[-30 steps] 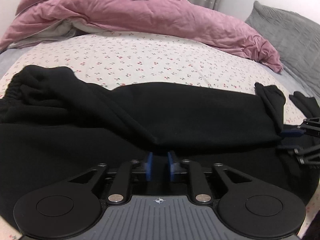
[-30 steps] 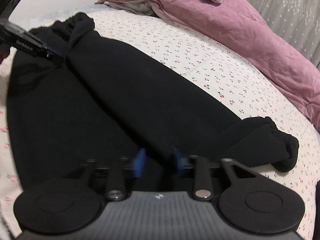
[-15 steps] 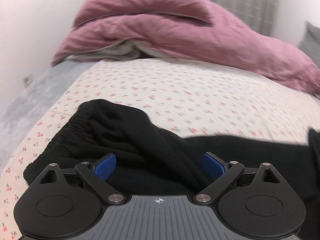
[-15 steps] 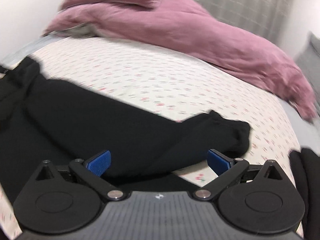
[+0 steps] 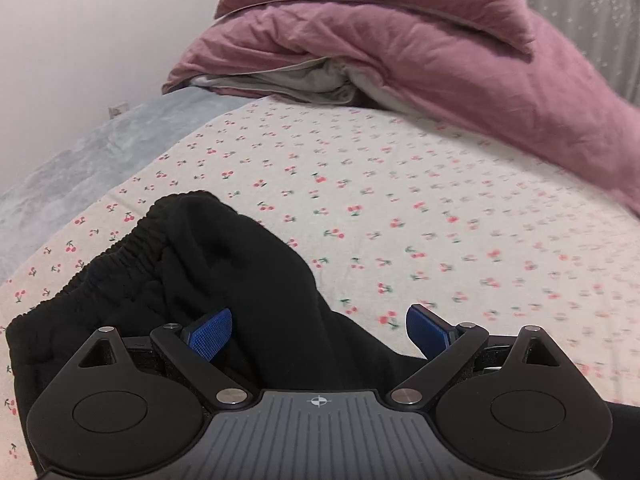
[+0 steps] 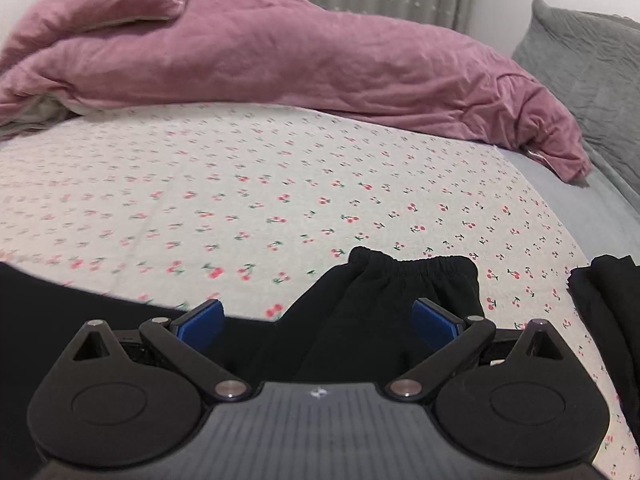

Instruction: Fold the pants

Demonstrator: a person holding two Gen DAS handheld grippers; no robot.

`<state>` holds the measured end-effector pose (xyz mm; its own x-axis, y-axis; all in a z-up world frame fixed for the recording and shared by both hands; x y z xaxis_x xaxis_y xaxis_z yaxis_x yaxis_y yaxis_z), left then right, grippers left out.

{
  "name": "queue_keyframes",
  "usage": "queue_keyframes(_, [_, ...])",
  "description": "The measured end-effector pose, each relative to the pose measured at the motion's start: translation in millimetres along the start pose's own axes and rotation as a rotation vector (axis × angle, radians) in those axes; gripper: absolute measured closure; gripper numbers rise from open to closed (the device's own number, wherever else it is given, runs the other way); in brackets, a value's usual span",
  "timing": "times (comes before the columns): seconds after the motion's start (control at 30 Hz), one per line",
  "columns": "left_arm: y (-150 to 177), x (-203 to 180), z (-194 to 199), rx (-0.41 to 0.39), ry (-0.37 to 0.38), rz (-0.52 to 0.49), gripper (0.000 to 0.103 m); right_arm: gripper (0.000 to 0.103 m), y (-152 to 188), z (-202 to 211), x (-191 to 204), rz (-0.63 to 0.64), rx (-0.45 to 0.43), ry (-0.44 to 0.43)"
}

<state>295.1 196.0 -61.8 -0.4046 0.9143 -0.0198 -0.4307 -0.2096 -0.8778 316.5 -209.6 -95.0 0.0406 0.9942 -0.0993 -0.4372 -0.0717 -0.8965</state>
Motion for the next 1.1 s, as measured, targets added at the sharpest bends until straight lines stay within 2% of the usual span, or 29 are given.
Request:
queue_keyframes(0.07, [4, -2, -7, -0.012, -0.048, -0.015, 0.01, 0.008, 5, -15, 2, 0.024, 0.015, 0.029])
queue_keyframes(0.13, [7, -2, -11, -0.033, -0.087, -0.015, 0.01, 0.019, 11, -26, 3, 0.053, 0.03, 0.051])
queue_keyframes(0.17, [8, -1, -13, -0.046, -0.108, -0.019, 0.012, 0.021, 13, -31, 3, 0.07, 0.038, 0.055])
queue_keyframes(0.23, [9, 2, -16, -0.072, -0.145, -0.016, 0.023, 0.03, 19, -39, 3, 0.106, 0.044, 0.087])
queue_keyframes(0.27, [9, 4, -18, -0.08, -0.157, -0.005, 0.025, 0.03, 20, -40, 2, 0.118, 0.039, 0.103])
queue_keyframes(0.33, [9, 10, -20, -0.088, -0.171, 0.035, 0.042, 0.034, 22, -40, 0, 0.119, 0.019, 0.117])
queue_keyframes(0.37, [9, 13, -21, -0.092, -0.166, 0.057, 0.046, 0.037, 22, -40, -1, 0.119, 0.008, 0.121])
queue_keyframes(0.4, [8, 17, -22, -0.097, -0.155, 0.082, 0.056, 0.053, 21, -39, -2, 0.126, -0.004, 0.124])
queue_keyframes(0.43, [7, 21, -22, -0.101, -0.148, 0.103, 0.066, 0.06, 21, -37, -2, 0.142, -0.015, 0.133])
queue_keyframes(0.47, [6, 25, -22, -0.106, -0.141, 0.125, 0.07, 0.072, 21, -37, -4, 0.155, -0.021, 0.138])
queue_keyframes(0.5, [6, 31, -21, -0.111, -0.13, 0.154, 0.078, 0.082, 21, -35, -5, 0.159, -0.029, 0.144])
queue_keyframes(0.53, [5, 36, -20, -0.118, -0.116, 0.186, 0.084, 0.089, 20, -34, -8, 0.155, -0.038, 0.143])
queue_keyframes(0.63, [4, 55, -9, -0.14, -0.055, 0.293, 0.09, 0.093, 14, -22, -21, 0.095, -0.077, 0.145])
queue_keyframes(0.83, [8, 95, 39, -0.206, 0.077, 0.449, 0.091, 0.094, -7, 28, -55, -0.014, -0.202, 0.15])
queue_keyframes(0.97, [19, 119, 74, -0.223, 0.151, 0.542, 0.092, 0.094, -9, 62, -71, -0.047, -0.234, 0.119])
queue_keyframes(1.1, [28, 136, 100, -0.226, 0.191, 0.594, 0.093, 0.094, -3, 89, -83, -0.077, -0.25, 0.1])
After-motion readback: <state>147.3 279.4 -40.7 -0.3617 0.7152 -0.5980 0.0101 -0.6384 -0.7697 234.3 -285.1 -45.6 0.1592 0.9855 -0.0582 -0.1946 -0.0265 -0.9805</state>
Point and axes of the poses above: each gripper's, at about its wrist camera, not at the fingertips, and z roughly against the way its jaws point, x to its left, y to its underside, the point moved 5 cm from there along -z, roughly the way its jaws point, and after that the axes turned 15 degrees about -x, right-handed, at the moved point
